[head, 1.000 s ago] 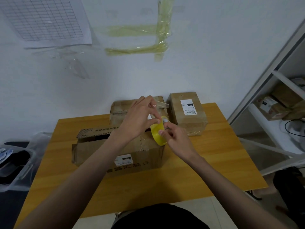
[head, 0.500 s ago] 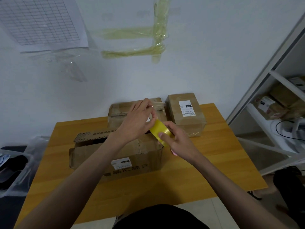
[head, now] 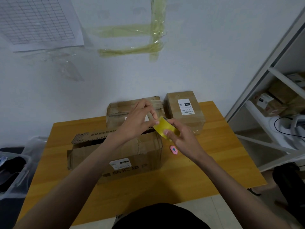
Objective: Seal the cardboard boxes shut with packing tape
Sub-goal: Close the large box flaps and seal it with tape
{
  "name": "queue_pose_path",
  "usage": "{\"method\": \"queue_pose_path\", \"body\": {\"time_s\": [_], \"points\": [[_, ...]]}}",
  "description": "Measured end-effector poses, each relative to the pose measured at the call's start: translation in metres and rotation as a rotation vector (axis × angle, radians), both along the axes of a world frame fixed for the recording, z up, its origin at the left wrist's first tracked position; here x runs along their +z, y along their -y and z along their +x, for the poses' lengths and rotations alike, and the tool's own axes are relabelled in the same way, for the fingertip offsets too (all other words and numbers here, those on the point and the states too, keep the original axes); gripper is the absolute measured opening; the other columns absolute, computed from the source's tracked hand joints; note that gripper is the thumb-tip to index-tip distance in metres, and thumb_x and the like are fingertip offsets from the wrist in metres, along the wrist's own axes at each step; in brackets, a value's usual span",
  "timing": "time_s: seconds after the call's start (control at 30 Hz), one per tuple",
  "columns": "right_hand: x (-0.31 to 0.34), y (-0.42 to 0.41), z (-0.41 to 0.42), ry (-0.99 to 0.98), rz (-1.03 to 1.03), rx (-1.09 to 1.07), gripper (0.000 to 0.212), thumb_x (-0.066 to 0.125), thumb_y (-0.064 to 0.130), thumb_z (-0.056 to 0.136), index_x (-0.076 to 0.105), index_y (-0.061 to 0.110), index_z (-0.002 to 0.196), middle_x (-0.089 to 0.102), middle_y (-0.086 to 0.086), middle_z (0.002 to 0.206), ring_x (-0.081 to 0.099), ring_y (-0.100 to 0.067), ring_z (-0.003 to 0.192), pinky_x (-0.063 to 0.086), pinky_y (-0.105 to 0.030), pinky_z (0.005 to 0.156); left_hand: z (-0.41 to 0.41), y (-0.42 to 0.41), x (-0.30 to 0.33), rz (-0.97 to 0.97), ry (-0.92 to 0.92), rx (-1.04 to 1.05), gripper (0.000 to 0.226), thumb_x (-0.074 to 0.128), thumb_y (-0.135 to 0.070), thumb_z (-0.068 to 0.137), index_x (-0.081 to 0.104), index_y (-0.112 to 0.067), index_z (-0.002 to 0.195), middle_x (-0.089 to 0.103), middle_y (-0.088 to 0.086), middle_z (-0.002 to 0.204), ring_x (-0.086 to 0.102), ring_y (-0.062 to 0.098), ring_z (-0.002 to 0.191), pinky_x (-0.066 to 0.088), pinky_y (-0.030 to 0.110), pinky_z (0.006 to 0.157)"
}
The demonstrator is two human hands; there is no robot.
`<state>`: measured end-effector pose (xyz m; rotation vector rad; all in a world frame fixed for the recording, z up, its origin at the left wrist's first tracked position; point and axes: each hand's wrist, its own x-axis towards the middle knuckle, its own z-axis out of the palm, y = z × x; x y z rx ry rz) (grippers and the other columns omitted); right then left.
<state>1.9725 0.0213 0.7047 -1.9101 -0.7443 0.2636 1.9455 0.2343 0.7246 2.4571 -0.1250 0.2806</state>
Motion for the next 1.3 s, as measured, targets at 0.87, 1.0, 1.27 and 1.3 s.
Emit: {"method": "queue_pose_path", "body": {"time_s": [0.87, 1.0, 1.27, 1.3], "points": [[-0.013, -0.009, 0.022, 0.25, -0.197, -0.14, 0.023, 0.061, 0.015, 0.098, 0.041, 0.024, 0.105, 0.069, -0.007, 0.093, 0.064, -0.026, 0.077, 0.052, -0.044, 0.07, -0.009, 0.022, 0.029, 0.234, 0.044, 0.257, 0.01, 0.078, -0.034, 0.084, 0.069, -0.032, 0.081, 0.039, -0.011, 0.111, 0.04, 0.012, 0.113, 0.02, 0.024, 0.1], [-0.014, -0.007, 0.018, 0.279, -0.164, -0.088, 0.035, 0.06, 0.014, 0.098, 0.032, 0.034, 0.098, 0.059, 0.007, 0.092, 0.052, -0.014, 0.072, 0.034, -0.03, 0.071, -0.004, 0.018, 0.036, 0.259, -0.033, 0.247, 0.013, 0.078, -0.037, 0.083, 0.066, -0.036, 0.079, 0.04, -0.011, 0.111, 0.04, 0.01, 0.113, 0.017, 0.023, 0.1], [-0.013, -0.002, 0.013, 0.37, -0.145, 0.012, 0.025, 0.057, 0.017, 0.1, 0.035, 0.029, 0.103, 0.052, 0.012, 0.098, 0.046, -0.002, 0.088, 0.033, -0.033, 0.085, 0.006, 0.019, 0.045, 0.27, -0.156, 0.266, 0.014, 0.079, -0.038, 0.083, 0.066, -0.036, 0.079, 0.04, -0.009, 0.114, 0.038, 0.012, 0.114, 0.018, 0.025, 0.095], [-0.013, -0.002, 0.012, 0.382, -0.145, 0.017, 0.025, 0.056, 0.017, 0.1, 0.035, 0.029, 0.103, 0.052, 0.013, 0.097, 0.044, -0.001, 0.087, 0.033, -0.033, 0.085, 0.006, 0.019, 0.045, 0.272, -0.18, 0.264, 0.013, 0.078, -0.038, 0.084, 0.066, -0.036, 0.08, 0.04, -0.009, 0.114, 0.038, 0.013, 0.116, 0.018, 0.025, 0.095]]}}
